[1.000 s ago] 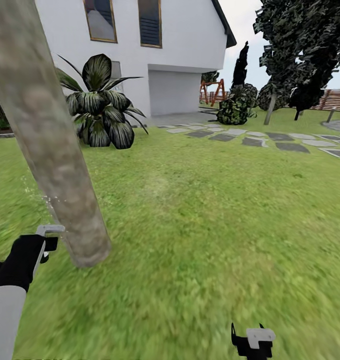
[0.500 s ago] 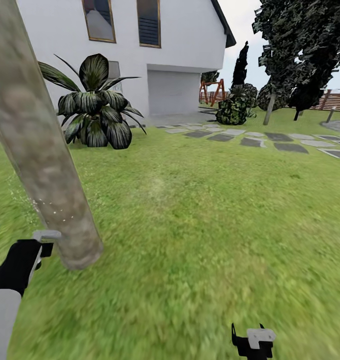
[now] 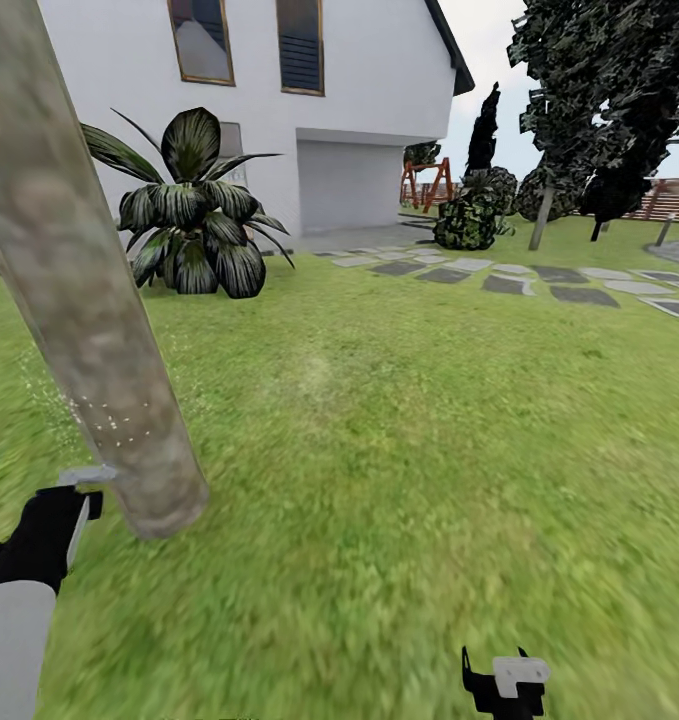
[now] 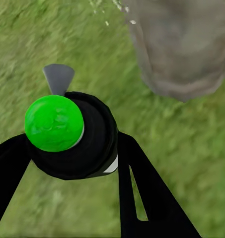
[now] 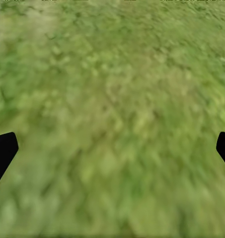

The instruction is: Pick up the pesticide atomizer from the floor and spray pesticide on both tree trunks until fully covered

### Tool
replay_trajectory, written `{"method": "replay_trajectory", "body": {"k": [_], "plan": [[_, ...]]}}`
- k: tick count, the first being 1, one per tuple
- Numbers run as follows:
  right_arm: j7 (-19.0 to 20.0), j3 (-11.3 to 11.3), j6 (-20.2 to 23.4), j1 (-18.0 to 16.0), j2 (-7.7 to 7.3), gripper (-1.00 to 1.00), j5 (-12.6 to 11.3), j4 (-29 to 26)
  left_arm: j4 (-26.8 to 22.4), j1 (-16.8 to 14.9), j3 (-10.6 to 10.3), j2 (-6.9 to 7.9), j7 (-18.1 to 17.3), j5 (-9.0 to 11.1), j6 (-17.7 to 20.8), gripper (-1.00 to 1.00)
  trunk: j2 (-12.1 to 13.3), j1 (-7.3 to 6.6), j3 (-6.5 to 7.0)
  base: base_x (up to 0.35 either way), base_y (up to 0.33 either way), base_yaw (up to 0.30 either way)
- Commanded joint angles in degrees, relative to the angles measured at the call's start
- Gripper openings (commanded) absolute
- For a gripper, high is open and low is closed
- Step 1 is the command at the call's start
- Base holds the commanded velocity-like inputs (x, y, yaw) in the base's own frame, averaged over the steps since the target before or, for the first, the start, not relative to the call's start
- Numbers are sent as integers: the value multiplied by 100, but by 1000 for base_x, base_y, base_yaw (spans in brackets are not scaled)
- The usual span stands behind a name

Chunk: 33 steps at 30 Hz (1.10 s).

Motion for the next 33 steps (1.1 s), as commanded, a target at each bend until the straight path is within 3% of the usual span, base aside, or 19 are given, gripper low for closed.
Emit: {"method": "replay_trajectory", "body": {"k": [1, 6, 10, 17, 19, 21, 33], "plan": [[0, 0, 0, 0, 0, 100, 0, 0, 112, 22, 49, -1, 2, 23, -172, -100, 0, 0, 0, 0, 0, 233], [0, 0, 0, 0, 1, 100, 0, -2, 642, 140, 78, -193, 70, 16, -620, -100, 0, 0, 0, 4, -1, 261], [0, 0, 0, 0, -7, 100, 0, 0, 985, 144, 86, -216, 77, -5, -989, -100, 0, 0, 0, 151, -147, 49], [0, 0, 0, 0, -3, 100, 0, -5, 975, 338, 107, -123, 68, -41, -1012, -100, 0, 0, 0, 213, -204, 1], [0, 0, 0, 0, 0, 100, 0, -8, 996, 366, 70, -153, 75, -314, -1010, -100, 0, 0, 0, 185, -220, 67], [0, 0, 0, 0, 1, 100, 0, -8, 998, 369, 66, -183, 82, -372, -1010, -100, 0, 0, 0, 183, -220, 220], [0, 0, 0, 0, 1, 100, 0, -9, 1004, 420, 154, -174, 128, -342, -1014, -100, 0, 0, 0, 186, -168, 274]]}}
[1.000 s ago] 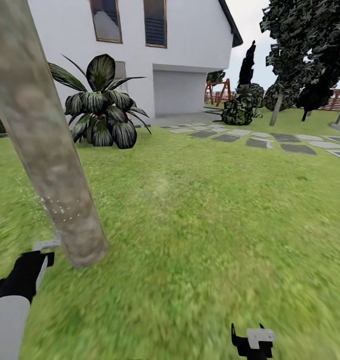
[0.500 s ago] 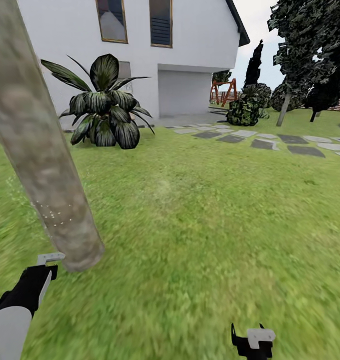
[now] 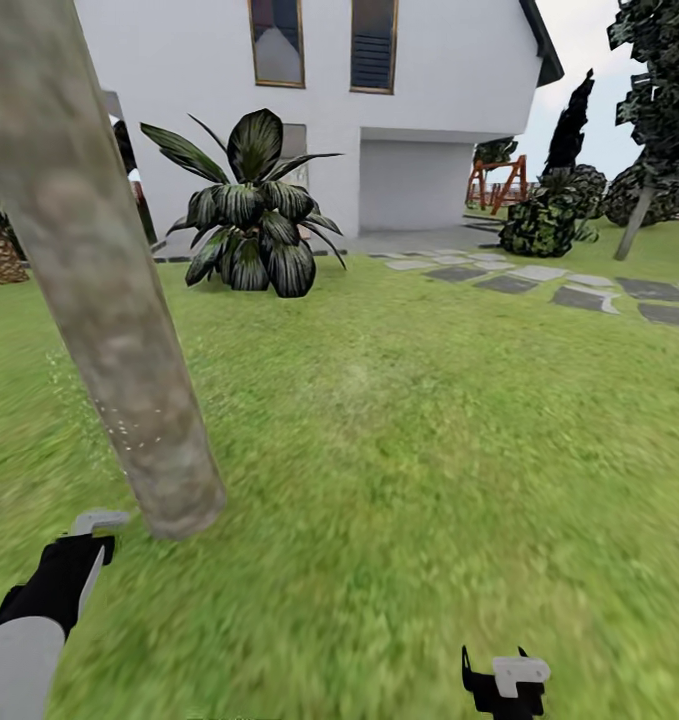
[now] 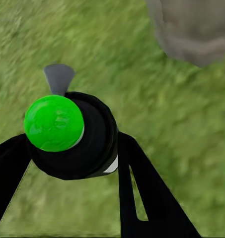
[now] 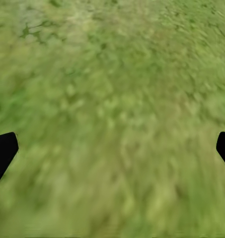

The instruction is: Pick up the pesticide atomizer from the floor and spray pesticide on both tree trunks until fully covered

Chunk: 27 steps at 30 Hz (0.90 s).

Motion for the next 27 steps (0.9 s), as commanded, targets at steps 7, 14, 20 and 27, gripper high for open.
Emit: {"method": "replay_trajectory", "body": {"k": [7, 14, 20, 27], "plan": [[0, 0, 0, 0, -3, 100, 0, 6, -4, 180, 4, -57, 89, 98, -384, -100, 0, 0, 0, 5, -9, 131], [0, 0, 0, 0, -9, 100, 0, 9, 455, 182, 3, -47, 520, 744, -504, -100, 0, 0, 0, 131, -195, 1], [0, -1, 0, 0, -9, 100, 0, 8, 1076, 182, 0, -54, 941, 820, -1324, -100, 0, 0, 0, 160, -232, 0], [0, 0, 0, 0, -9, 100, 0, 0, 1102, 182, -10, -138, 1099, 836, -1372, -100, 0, 0, 0, 134, -247, 25]]}}
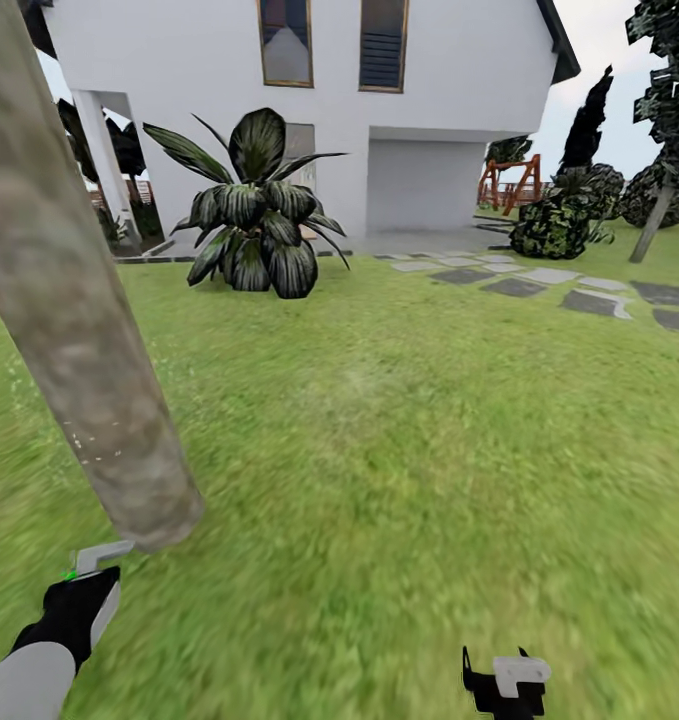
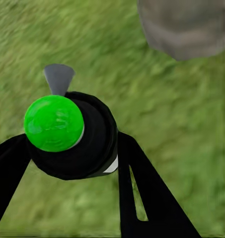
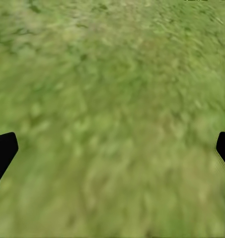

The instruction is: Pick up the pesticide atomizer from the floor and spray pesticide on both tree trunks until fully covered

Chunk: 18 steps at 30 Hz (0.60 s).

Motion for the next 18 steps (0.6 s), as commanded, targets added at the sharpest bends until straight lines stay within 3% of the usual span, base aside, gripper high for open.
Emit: {"method": "replay_trajectory", "body": {"k": [1, 11, 18], "plan": [[0, 1, 0, 0, 0, 100, 0, 0, -7, -1, -3, -49, -35, -20, 0, -100, 0, 0, 0, 118, -254, 204], [0, 1, 0, 0, 6, 100, 0, 8, -41, 0, 8, -115, -75, -15, -13, -100, 0, 0, 0, 124, -251, 262], [0, 1, 0, 0, 5, 100, 0, 9, -29, 0, 3, -117, -79, -7, -20, -100, 0, 0, 0, 289, -94, 61]]}}
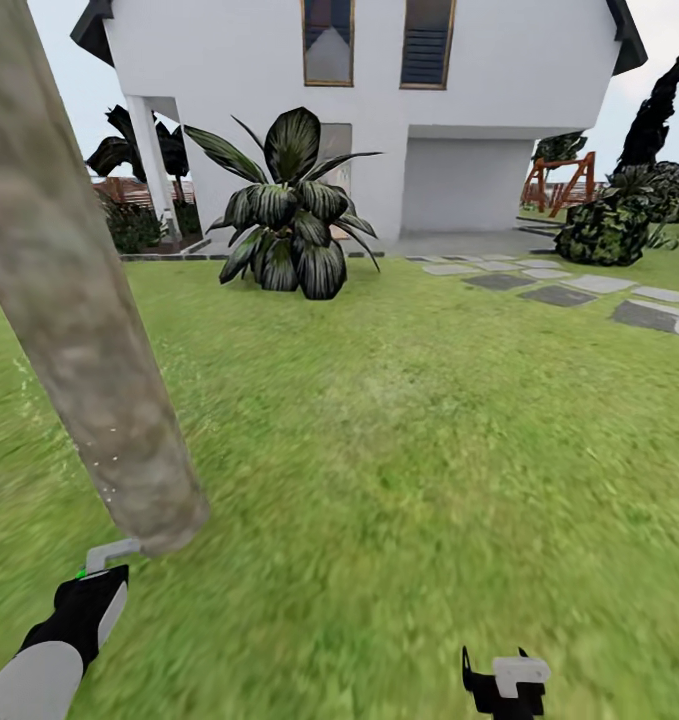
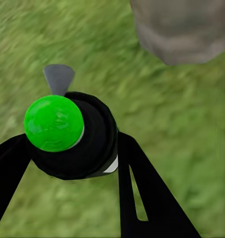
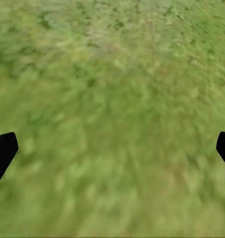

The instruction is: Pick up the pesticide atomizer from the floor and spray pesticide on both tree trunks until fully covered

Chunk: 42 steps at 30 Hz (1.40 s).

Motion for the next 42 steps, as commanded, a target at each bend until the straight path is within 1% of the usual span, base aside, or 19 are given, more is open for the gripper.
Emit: {"method": "replay_trajectory", "body": {"k": [1, 11, 23, 26, 32, 34, 37, 42], "plan": [[0, 0, 0, 0, 2, 100, 0, 0, 0, 3, -1, 0, 0, -3, 0, -100, 0, 0, 0, 291, -5, 237], [0, 0, 0, 0, 4, 100, 0, 0, -9, 3, 0, 0, 0, -10, 0, -100, 0, 0, 0, 211, -64, 267], [-7, 0, -9, 0, -6, 100, 0, 0, -13, 1, 3, 0, 7, -11, 0, -100, 0, 0, 0, 230, -170, 18], [-4, 0, -9, 0, -5, 100, 0, 0, -32, 0, 4, 0, 9, -6, 0, -100, 0, 0, 0, 190, -216, 162], [0, 0, -9, 0, 1, 100, 0, 0, -36, 2, -1, -4, 7, -2, 0, -100, 0, 0, 0, 32, -265, 271], [0, 0, -8, 0, 3, 100, 0, 0, -42, 0, -1, -31, 7, -5, 0, -100, 0, 0, 0, 1, -273, 278], [0, 0, -7, 0, 4, 100, 0, 0, -52, 3, -1, -110, 2, -11, -8, -100, 0, 0, 0, 0, -274, 278], [0, 0, -6, 0, 4, 100, 0, 0, -53, 3, -1, -123, -8, -11, -8, -100, 0, 0, 5, 28, -274, 278]]}}
